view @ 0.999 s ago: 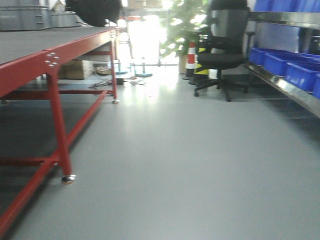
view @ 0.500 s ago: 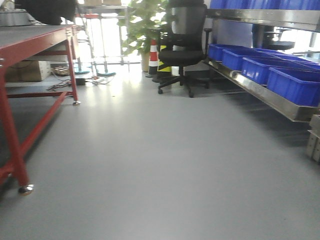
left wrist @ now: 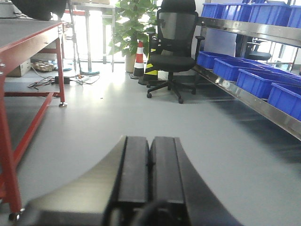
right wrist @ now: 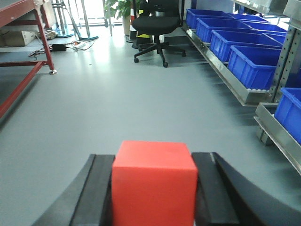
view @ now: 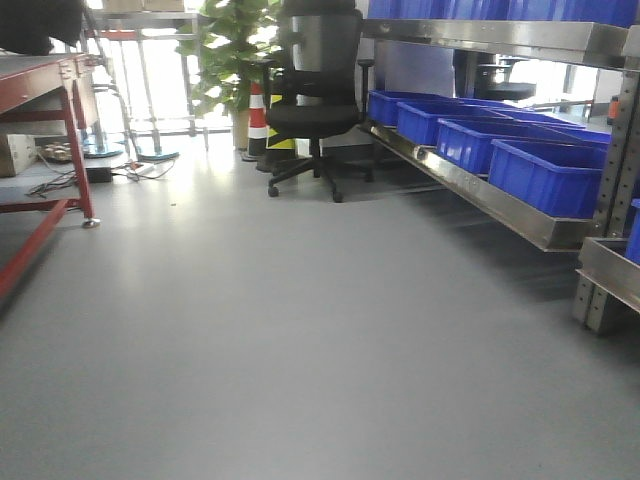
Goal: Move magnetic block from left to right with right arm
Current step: 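Drive the base across the room carrying the cube in the right gripper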
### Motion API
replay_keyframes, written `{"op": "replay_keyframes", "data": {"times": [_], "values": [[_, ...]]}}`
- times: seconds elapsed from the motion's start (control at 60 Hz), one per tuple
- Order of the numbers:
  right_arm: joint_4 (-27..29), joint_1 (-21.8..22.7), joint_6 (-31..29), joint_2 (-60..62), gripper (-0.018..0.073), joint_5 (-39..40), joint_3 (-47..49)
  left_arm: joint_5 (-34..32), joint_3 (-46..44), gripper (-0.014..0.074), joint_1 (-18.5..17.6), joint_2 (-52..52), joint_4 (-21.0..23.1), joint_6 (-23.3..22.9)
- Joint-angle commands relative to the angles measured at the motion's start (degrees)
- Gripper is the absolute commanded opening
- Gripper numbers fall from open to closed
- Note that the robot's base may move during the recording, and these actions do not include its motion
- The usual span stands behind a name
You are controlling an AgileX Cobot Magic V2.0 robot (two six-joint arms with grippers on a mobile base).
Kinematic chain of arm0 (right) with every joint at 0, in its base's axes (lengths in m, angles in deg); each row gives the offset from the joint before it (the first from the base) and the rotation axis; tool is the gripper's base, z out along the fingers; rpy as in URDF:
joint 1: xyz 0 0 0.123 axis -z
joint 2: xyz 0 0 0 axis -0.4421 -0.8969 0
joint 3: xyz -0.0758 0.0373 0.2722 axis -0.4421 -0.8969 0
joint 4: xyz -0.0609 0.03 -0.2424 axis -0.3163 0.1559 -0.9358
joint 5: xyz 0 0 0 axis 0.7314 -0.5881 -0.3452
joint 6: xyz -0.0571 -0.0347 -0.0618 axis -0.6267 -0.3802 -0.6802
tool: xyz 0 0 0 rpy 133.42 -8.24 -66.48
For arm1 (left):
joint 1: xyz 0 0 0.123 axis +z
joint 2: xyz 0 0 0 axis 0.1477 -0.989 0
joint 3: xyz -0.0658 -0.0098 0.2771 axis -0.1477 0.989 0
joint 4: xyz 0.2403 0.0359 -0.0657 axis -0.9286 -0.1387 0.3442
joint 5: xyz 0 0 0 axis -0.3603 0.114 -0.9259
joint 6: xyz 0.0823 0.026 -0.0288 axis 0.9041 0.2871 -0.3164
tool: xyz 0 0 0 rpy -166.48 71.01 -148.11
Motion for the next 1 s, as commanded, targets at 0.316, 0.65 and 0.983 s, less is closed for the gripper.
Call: {"op": "replay_keyframes", "data": {"times": [0.316,0.65,0.983], "values": [[-0.40,0.32,-0.25,-1.04,0.0249,5.19,1.43,-5.17,0.59,-0.0116,0.03,0.86,0.00,-0.25],[-0.40,0.32,-0.25,-1.04,0.0249,5.19,1.43,-5.17,0.59,-0.0116,0.03,0.86,0.00,-0.25],[-0.40,0.32,-0.25,-1.04,0.0249,5.19,1.43,-5.17,0.59,-0.0116,0.03,0.86,0.00,-0.25]]}}
